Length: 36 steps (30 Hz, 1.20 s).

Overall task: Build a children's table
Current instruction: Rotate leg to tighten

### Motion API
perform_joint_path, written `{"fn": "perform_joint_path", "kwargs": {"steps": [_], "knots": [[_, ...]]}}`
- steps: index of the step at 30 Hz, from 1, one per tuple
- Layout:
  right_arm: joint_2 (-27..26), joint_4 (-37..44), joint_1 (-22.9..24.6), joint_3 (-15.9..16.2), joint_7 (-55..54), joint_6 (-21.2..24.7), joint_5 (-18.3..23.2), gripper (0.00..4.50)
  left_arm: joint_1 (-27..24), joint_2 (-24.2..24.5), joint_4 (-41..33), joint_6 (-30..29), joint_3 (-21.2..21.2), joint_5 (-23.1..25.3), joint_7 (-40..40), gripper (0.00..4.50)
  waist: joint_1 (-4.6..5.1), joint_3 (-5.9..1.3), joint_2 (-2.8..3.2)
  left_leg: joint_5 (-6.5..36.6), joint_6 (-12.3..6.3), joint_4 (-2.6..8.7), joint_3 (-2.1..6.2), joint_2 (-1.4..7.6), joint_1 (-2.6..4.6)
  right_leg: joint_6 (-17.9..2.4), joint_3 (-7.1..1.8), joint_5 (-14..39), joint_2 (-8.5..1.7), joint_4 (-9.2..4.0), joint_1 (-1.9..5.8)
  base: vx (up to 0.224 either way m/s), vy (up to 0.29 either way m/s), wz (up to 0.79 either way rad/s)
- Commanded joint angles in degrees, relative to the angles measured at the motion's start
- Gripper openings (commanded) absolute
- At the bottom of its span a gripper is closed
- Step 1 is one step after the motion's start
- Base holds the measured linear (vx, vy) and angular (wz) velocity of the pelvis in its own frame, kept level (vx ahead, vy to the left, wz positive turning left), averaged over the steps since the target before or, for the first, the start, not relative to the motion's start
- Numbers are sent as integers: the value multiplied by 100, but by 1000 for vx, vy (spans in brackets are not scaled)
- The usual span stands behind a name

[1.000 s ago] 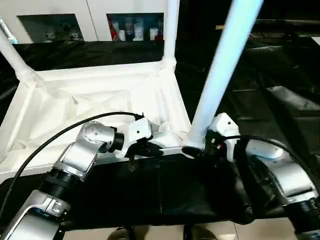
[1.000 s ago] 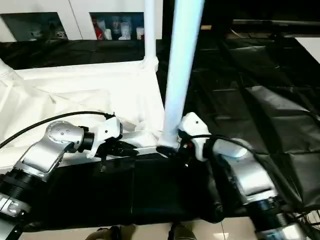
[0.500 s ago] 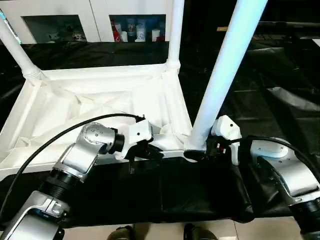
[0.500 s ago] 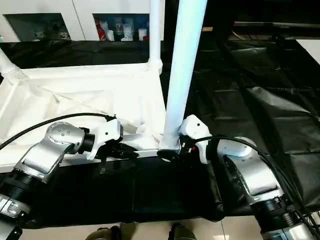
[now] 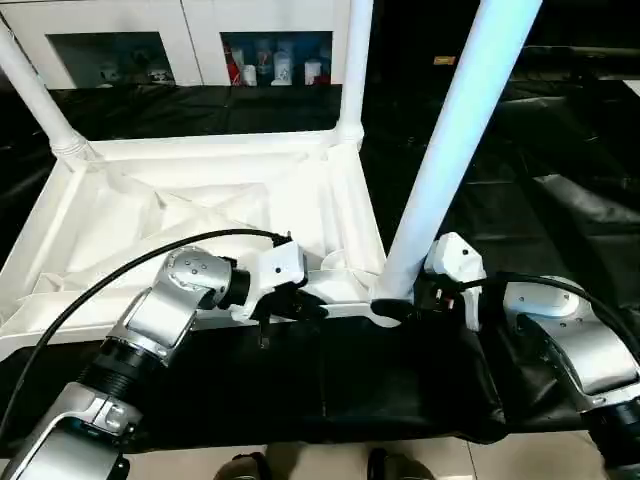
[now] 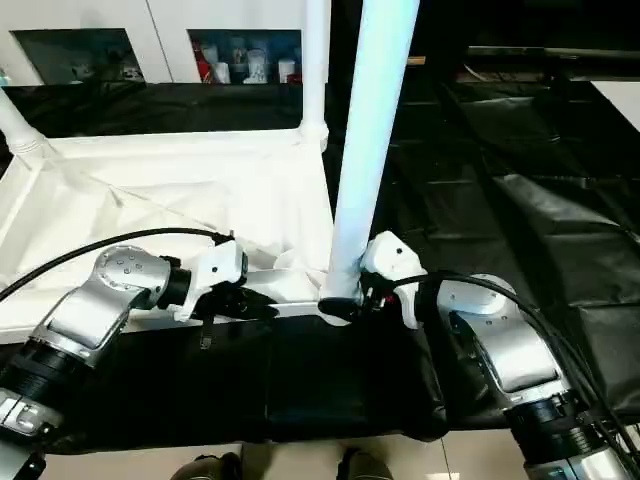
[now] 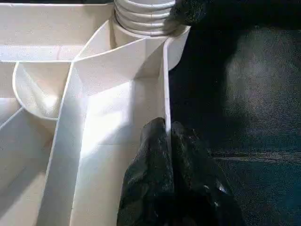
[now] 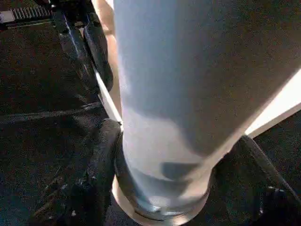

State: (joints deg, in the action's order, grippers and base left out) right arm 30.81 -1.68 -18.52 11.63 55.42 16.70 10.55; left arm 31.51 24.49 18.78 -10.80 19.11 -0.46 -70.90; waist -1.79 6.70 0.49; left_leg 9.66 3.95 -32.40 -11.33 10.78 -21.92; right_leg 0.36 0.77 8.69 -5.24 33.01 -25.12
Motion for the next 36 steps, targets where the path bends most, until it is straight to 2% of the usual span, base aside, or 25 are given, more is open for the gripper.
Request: {"fn": "perform_joint_path", "kwargs": {"steps": [1,4,5,6,7,8,9,10,11,12,13,15,16,17,19,20,21,22,24,26,29,31,33,35,36], "knots": [[-46,-116,139,76,-55,23,-78,261,-108,-118,299,-29,96,-20,153,0,27,-338,-119,1142,-631,343,20,162,68,-1210,-127,1500,-147,-345,290,0,0,0],[-368,-413,152,-141,-629,151,-80,260,-2,-294,475,-138,-23,-13,459,0,32,-307,-72,1428,-498,369,27,154,78,-1130,-125,1923,-149,-397,260,0,0,0],[-545,-552,144,-264,-940,243,-71,260,51,-374,550,-194,-62,-13,573,0,46,-302,-90,1518,-453,381,31,149,69,-1085,-119,2074,-145,-412,264,0,0,0],[-817,-715,134,-426,-1382,380,-49,260,151,-500,694,-257,-112,33,799,0,56,-292,-77,1773,-297,402,44,140,100,-959,-116,2469,-138,-453,228,0,0,0],[-817,-715,134,-426,-1382,380,-49,260,151,-500,694,-257,-112,33,799,0,62,-287,-84,1836,-259,405,51,137,101,-908,-116,2585,-142,-463,225,0,0,0],[-919,-756,134,-475,-1534,428,-39,260,195,-547,758,-272,-131,67,910,0,56,-277,-64,1941,-205,426,74,139,103,-815,-111,2766,-148,-479,225,0,0,0],[-1307,-875,98,-617,-2105,588,-34,260,330,-696,932,-368,-115,150,1119,0,57,-267,-47,1997,-185,435,78,141,103,-772,-111,2824,-149,-492,218,0,0,0],[-1408,-905,83,-650,-2258,629,-40,260,364,-735,977,-390,-108,169,1166,0,78,-257,-53,2146,-139,435,72,123,117,-683,-111,3023,-139,-526,173,0,0,0],[-1466,-921,74,-668,-2344,652,-44,260,383,-757,1002,-403,-103,180,1191,0,85,-262,-71,2179,-85,447,96,109,104,-595,-100,3183,-150,-531,194,0,0,0],[-1839,-1085,-52,-762,-2925,714,-117,259,524,-920,1197,-517,-88,263,1421,0,81,-255,-39,2195,-61,464,117,112,96,-557,-90,3236,-158,-533,202,0,0,0],[-1996,-1170,-120,-806,-3179,755,-150,259,589,-986,1291,-549,-85,302,1529,0,109,-241,-29,2312,-31,466,103,109,119,-490,-92,3307,-136,-564,148,0,0,0],[-2489,-1561,-399,-957,-4038,861,-282,259,844,-1269,1649,-692,-134,388,1994,0,145,-235,-20,2467,39,473,129,91,131,-456,-69,3421,-137,-581,139,0,0,0],[-2685,-1724,-513,-1018,-4383,898,-335,259,951,-1390,1792,-761,-164,419,2208,0,204,-236,17,2591,112,479,153,82,139,-440,-49,3470,-138,-586,124,0,0,0],[-2685,-1724,-513,-1018,-4383,898,-335,259,951,-1390,1792,-761,-164,419,2208,0,212,-237,11,2627,115,482,157,79,150,-432,-40,3475,-134,-599,125,0,0,0],[-3052,-2111,-770,-1073,-5063,932,-508,259,1216,-1653,2153,-802,-222,482,2637,0,218,-247,12,2588,96,495,150,89,155,-456,-46,3219,-134,-601,127,0,0,0],[-3052,-2111,-770,-1073,-5063,932,-508,259,1216,-1653,2153,-802,-222,482,2637,0,219,-250,17,2587,107,502,151,86,159,-475,-40,3150,-126,-601,128,0,0,0],[-3174,-2334,-920,-987,-5175,904,-599,259,1344,-1758,2327,-744,-215,545,2791,0,218,-242,-4,2625,92,518,154,93,149,-486,-38,3000,-116,-601,147,0,0,0],[-3205,-2374,-947,-975,-5142,900,-580,259,1367,-1776,2358,-711,-208,571,2820,0,218,-248,-21,2647,73,509,136,89,157,-493,-53,2907,-113,-603,128,0,0,0],[-3223,-2270,-928,-928,-4971,811,-553,259,1368,-1773,2355,-662,-190,603,2790,0,214,-239,-26,2651,23,523,140,93,135,-497,-62,2835,-122,-598,148,0,0,0],[-3202,-2040,-884,-898,-4700,676,-481,329,1293,-1688,2214,-595,-145,632,2672,0,203,-241,-31,2621,-16,523,131,99,135,-466,-74,2818,-129,-601,144,0,0,0],[-3186,-1942,-906,-944,-4665,569,-520,331,1249,-1640,2168,-545,-143,623,2561,0,204,-244,-48,2557,-72,528,124,100,117,-466,-82,2880,-144,-603,156,0,0,0],[-2995,-1669,-884,-979,-4522,541,-480,365,1133,-1523,1994,-524,-152,581,2424,0,205,-245,-60,2439,-105,531,116,102,105,-473,-88,2892,-148,-606,159,0,0,0],[-2845,-1478,-848,-973,-4387,577,-453,376,1064,-1448,1888,-503,-147,554,2322,0,199,-253,-55,2356,-144,524,103,112,109,-495,-101,2836,-152,-605,157,0,0,0],[-2546,-1148,-770,-932,-4084,729,-379,409,963,-1330,1745,-488,-152,518,2186,0,169,-266,-77,2021,-206,520,89,132,85,-596,-110,2411,-138,-554,211,0,0,0],[-2488,-1087,-754,-924,-4021,759,-367,417,945,-1310,1722,-485,-157,516,2164,0,174,-266,-68,1961,-230,515,78,135,77,-645,-116,2292,-137,-543,203,0,0,0]]}}
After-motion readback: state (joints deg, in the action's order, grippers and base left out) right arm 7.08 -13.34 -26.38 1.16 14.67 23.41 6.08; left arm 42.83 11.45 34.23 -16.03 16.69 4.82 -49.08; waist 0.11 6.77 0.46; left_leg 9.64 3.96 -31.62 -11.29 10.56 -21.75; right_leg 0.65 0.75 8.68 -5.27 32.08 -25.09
